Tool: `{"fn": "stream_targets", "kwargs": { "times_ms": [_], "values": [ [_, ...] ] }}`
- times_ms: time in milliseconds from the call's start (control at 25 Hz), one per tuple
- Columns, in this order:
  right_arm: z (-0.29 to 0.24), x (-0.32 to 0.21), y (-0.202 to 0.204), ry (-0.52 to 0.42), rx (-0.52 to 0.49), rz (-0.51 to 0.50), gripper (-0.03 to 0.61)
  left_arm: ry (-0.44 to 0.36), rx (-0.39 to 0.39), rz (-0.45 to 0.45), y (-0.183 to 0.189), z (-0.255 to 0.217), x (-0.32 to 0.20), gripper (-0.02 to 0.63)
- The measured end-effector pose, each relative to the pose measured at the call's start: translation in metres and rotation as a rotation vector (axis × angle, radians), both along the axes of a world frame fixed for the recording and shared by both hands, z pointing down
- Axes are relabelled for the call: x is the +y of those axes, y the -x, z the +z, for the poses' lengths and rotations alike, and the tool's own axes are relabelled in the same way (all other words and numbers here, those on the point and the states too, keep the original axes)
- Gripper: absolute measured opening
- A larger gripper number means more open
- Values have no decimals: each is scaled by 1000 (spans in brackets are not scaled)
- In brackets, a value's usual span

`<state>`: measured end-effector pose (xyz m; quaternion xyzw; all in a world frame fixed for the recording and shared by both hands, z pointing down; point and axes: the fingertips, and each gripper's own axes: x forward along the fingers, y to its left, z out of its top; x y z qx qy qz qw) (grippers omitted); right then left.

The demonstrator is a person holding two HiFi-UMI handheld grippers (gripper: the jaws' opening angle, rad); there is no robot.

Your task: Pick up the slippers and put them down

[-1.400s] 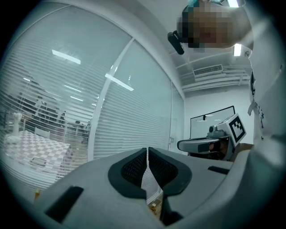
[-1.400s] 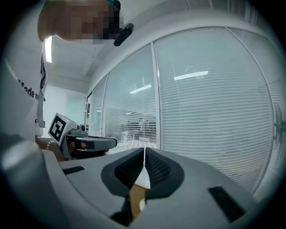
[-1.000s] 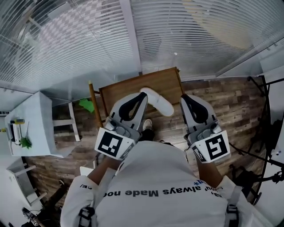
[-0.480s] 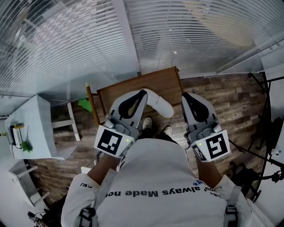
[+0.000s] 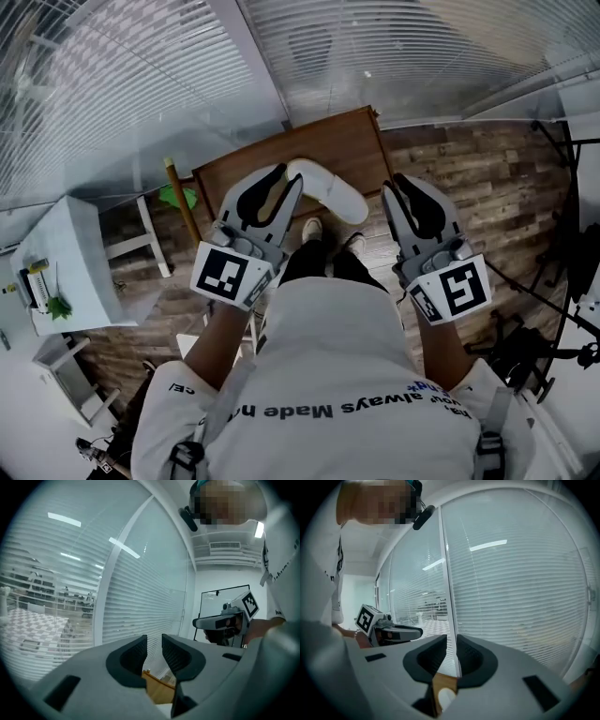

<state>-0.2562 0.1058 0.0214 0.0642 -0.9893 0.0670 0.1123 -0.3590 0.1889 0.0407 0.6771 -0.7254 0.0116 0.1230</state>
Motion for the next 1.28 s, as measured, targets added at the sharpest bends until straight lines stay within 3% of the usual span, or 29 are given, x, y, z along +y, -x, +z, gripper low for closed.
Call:
{"fn": "stream_targets", "kwargs": {
  "times_ms": [360, 760, 1280],
  "values": [
    [98, -21, -18, 147, 121, 70, 124, 217, 80, -40, 25, 121, -2, 153],
    [234, -28, -47, 335, 264, 141, 199, 368, 252, -49, 38, 251, -3, 227],
    [394, -12, -80, 577, 370, 219, 236, 527, 371, -23, 54, 401, 5, 278]
  ]
}}
